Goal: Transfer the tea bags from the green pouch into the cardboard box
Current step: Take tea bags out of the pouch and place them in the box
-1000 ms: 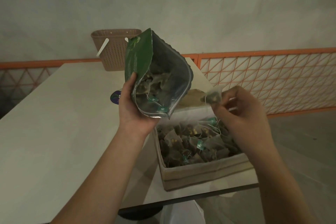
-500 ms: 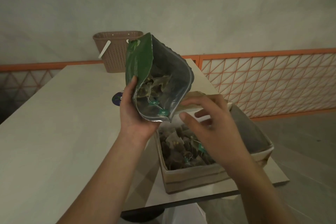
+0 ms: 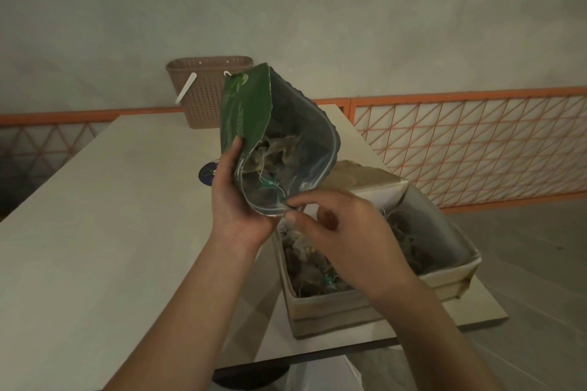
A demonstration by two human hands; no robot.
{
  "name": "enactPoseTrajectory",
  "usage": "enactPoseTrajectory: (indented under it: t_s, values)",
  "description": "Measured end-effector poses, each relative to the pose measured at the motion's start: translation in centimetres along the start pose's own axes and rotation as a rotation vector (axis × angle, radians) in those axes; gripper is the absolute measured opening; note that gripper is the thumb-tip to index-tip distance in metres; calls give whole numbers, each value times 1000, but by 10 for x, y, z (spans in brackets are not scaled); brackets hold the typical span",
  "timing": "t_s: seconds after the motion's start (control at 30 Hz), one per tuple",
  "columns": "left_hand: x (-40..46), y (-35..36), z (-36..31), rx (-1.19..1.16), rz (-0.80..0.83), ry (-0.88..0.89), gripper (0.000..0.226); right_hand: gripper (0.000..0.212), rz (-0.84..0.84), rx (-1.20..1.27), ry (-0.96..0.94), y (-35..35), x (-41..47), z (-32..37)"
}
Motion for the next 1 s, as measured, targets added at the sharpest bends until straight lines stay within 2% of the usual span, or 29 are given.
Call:
enactPoseTrajectory:
  t_s: [0.1, 0.23, 0.4, 0.5, 0.6, 0.67, 0.87, 1.0]
  values:
    - [0, -2, -1, 5, -6, 3, 64, 9, -33, 31, 6, -2, 1, -2]
    - [1, -1, 0, 0, -5, 14, 67, 20, -56, 51, 60, 1, 5, -1]
    - [1, 0, 0, 20, -11, 23, 61, 34, -18, -76, 76, 5, 11, 5]
    - [2, -2, 2, 30, -5, 21, 60, 26, 7, -147, 48, 7, 12, 7]
    - [3, -6, 1, 27, -12, 12, 64, 24, -84, -234, -17, 6, 13, 8]
    - [4, -9, -2, 39, -26, 12, 66, 27, -151, -158, -16, 0, 14, 7]
    - [7, -11, -3, 30, -9, -4, 61, 16, -395, 328, -23, -39, 27, 25]
    - [10, -15, -4, 38, 28, -15, 65, 17, -452, 487, 14, -54, 35, 26]
Point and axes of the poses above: each hand's wrist, its own x-axis towards the middle knuckle, its own y-axis out of the palm, z = x × y, the point moved 3 cm from there along x, towards the middle knuckle, and after that the axes turned 15 degrees about -y, right-handed, at the moved point
